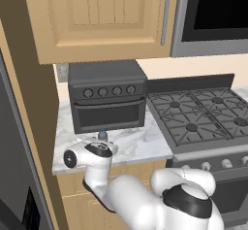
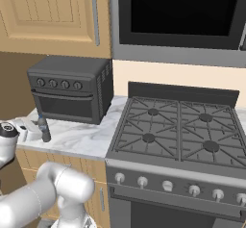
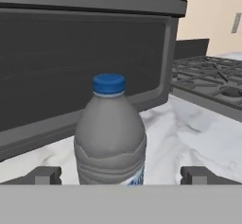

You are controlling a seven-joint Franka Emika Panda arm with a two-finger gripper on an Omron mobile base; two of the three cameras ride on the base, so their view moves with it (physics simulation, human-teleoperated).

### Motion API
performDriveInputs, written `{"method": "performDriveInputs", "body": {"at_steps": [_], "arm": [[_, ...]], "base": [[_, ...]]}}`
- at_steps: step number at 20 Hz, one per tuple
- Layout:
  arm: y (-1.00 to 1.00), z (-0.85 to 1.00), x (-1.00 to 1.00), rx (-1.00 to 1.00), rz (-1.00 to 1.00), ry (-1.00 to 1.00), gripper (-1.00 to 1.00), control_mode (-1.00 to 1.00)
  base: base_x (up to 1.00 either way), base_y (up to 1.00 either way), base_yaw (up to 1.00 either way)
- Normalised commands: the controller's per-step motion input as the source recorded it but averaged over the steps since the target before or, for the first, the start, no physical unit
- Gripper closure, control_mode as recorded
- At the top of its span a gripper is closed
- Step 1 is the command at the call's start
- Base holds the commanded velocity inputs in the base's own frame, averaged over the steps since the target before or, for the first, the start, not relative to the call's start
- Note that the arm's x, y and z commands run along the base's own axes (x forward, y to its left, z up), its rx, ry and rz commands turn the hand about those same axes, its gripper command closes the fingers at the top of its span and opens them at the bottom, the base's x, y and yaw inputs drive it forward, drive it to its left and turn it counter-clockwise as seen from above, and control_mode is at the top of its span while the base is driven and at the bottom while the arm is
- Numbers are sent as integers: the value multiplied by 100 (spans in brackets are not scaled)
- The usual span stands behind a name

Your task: Take the bottled waters from the counter and place them in the freezer to freeze. Close the freezer door after placing the bottles.

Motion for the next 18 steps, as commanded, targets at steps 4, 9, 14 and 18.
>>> {"method": "performDriveInputs", "body": {"at_steps": [4, 9, 14, 18], "arm": [[0, 0, 12, 0, -1, 0, -100, -100], [0, 0, 10, 0, 0, 0, -100, -100], [0, 0, 2, 0, 0, 0, -100, -100], [0, 0, 0, 0, 0, 0, -100, -100]], "base": [[0, 0, 0], [0, 0, 0], [0, 0, 0], [0, 0, 0]]}}
